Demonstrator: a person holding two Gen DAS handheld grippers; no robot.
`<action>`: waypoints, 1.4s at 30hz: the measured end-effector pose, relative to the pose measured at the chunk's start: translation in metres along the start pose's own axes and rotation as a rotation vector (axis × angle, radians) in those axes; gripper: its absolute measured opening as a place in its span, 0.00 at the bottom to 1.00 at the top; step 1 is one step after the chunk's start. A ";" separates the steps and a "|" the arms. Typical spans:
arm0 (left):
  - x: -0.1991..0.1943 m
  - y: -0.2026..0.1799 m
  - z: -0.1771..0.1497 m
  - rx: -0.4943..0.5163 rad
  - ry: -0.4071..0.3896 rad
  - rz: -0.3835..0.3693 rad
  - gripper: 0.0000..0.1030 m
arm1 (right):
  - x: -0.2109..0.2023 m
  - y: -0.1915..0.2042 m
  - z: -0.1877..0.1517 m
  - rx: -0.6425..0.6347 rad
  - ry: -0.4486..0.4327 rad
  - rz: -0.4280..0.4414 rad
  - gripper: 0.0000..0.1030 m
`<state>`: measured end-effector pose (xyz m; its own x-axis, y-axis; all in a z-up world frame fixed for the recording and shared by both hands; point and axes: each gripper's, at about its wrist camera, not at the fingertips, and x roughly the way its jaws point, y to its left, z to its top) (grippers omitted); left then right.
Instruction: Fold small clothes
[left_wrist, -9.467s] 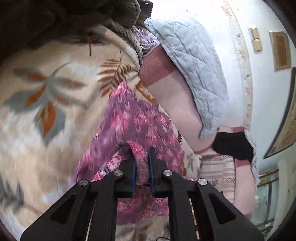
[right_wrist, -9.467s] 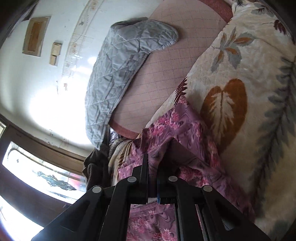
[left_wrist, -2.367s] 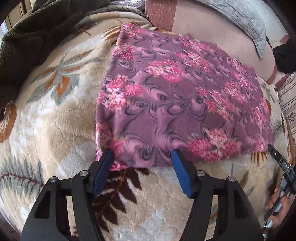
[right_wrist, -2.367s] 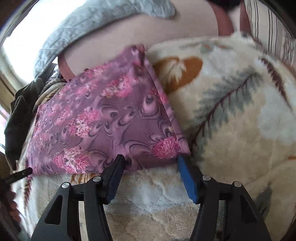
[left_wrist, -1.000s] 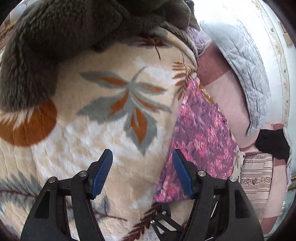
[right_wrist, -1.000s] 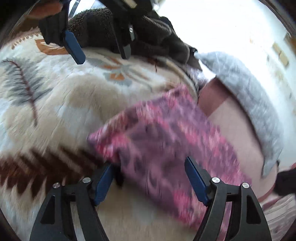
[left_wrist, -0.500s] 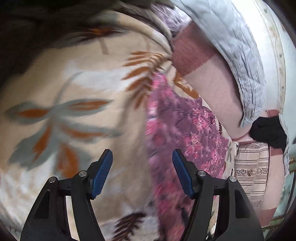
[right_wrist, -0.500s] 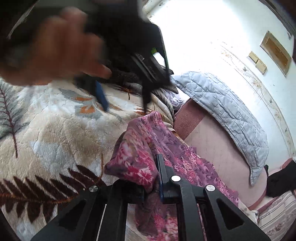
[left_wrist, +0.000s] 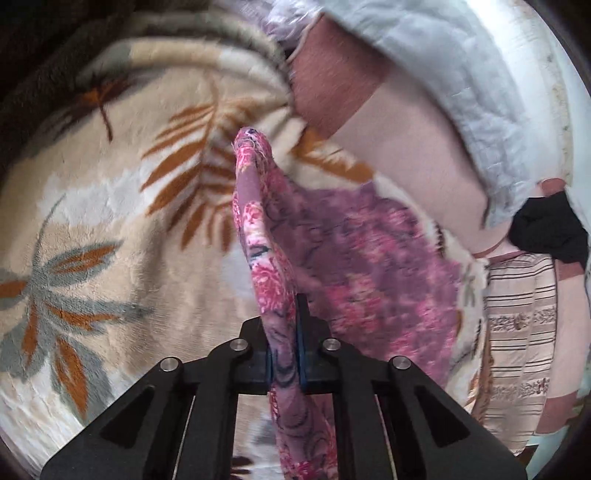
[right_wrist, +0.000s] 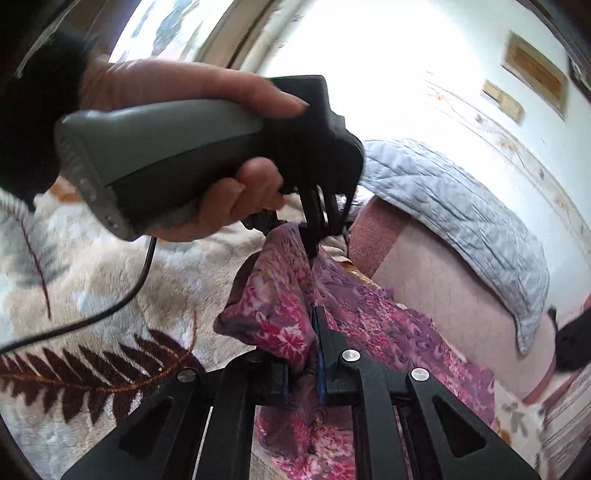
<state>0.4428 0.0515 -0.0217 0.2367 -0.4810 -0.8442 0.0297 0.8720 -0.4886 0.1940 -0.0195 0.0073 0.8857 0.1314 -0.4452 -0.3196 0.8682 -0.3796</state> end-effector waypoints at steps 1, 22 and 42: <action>-0.005 -0.008 -0.002 0.014 -0.012 0.000 0.06 | -0.004 -0.006 0.001 0.026 -0.004 -0.003 0.08; 0.020 -0.243 -0.056 0.325 -0.033 -0.006 0.06 | -0.093 -0.208 -0.105 0.753 0.004 -0.046 0.06; 0.054 -0.266 -0.064 0.333 -0.090 0.094 0.46 | -0.077 -0.291 -0.259 1.386 0.207 0.084 0.13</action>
<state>0.3856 -0.2125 0.0490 0.3375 -0.4003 -0.8520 0.3148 0.9009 -0.2987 0.1320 -0.4064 -0.0579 0.7770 0.2396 -0.5821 0.3261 0.6378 0.6978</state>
